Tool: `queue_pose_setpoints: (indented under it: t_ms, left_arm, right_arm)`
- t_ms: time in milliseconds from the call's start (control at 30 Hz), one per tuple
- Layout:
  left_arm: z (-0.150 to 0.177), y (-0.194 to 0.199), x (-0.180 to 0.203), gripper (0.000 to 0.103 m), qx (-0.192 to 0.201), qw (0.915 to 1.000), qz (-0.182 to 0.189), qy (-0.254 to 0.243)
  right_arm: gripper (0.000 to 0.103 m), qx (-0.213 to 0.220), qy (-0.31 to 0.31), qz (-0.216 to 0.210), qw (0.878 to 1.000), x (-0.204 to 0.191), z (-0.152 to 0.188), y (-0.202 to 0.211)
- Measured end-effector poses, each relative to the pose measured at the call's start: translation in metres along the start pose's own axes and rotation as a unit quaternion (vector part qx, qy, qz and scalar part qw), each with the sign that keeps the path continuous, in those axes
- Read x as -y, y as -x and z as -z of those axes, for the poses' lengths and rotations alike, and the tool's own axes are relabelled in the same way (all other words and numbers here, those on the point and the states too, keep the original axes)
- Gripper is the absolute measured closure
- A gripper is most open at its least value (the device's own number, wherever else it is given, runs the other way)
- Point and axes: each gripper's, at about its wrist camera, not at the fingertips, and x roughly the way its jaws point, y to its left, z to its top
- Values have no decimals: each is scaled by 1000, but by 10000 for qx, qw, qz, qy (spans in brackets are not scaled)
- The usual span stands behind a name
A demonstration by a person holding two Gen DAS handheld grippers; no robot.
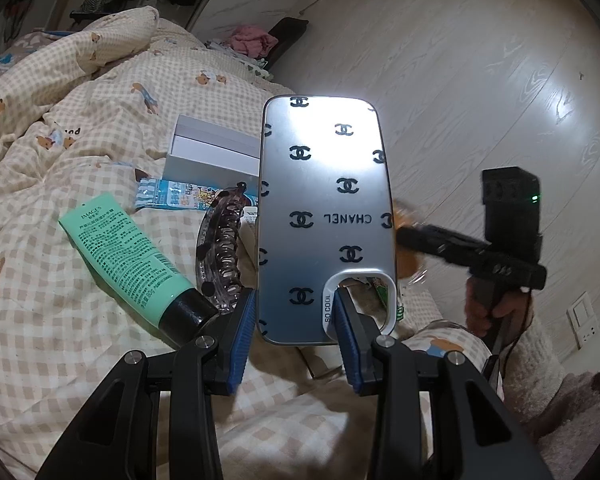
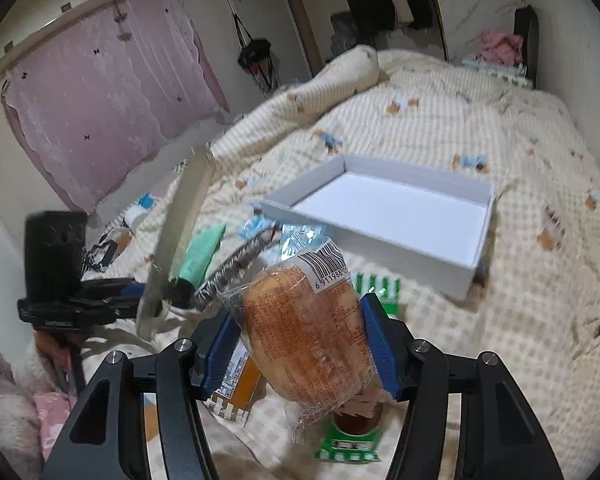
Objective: Organize objects
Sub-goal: 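Grasp the wrapped round bread with the right gripper and lift it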
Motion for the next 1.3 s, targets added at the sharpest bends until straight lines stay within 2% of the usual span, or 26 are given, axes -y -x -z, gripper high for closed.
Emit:
queue_pose_setpoints:
  t_ms: [100,233,267,333,367,533,767,867,900,933,967,1167,1300]
  left_arm:
    - [0,0,0,61,13,10000,17,7]
    - [0,0,0,61,0,10000,84,23]
    - [0,1,0,61,6,9999,103,26]
    - [0,1,0,61,16,10000,94,22]
    - [0,1,0,61,19,10000,91,24]
    - [1,1,0,61,19,10000,70,34]
    - [0,2,-1,61,16,10000,56,45]
    - [0,2,-1,61,16,10000,51,49]
    - [-1,1,0,61,15,10000,50,49]
    - [0,2,0,61,16,10000,49,47]
    - [0,2,-1,61,20,10000,50,44]
    - [-1,1,0,61,-5,10000,49,59]
    - [-1,0,0,61,-18,10000,53,71]
  right_arm:
    - [41,-118,246,192,9994,-7,6,-6]
    - [36,-173,371,165,9990,-8,7,-8]
    - [34,-207,389,128,9989,-7,7,-7]
    - [24,-224,385,59,9990,-6,10,-7]
    - [23,-195,363,-25,9991,-5,14,-5]
    - [23,31,188,-76,9998,-4,28,-7]
    - [23,4,587,227,9980,-22,30,-14]
    - [34,122,712,313,9969,-28,32,-13]
    - [41,216,712,291,9968,-28,33,-11]
    - [59,314,698,251,9967,-27,34,-8]
    - [66,395,656,220,9968,-26,34,-4]
    - [65,577,306,-25,9979,-12,26,8]
    - [65,626,262,-26,9977,-11,20,14]
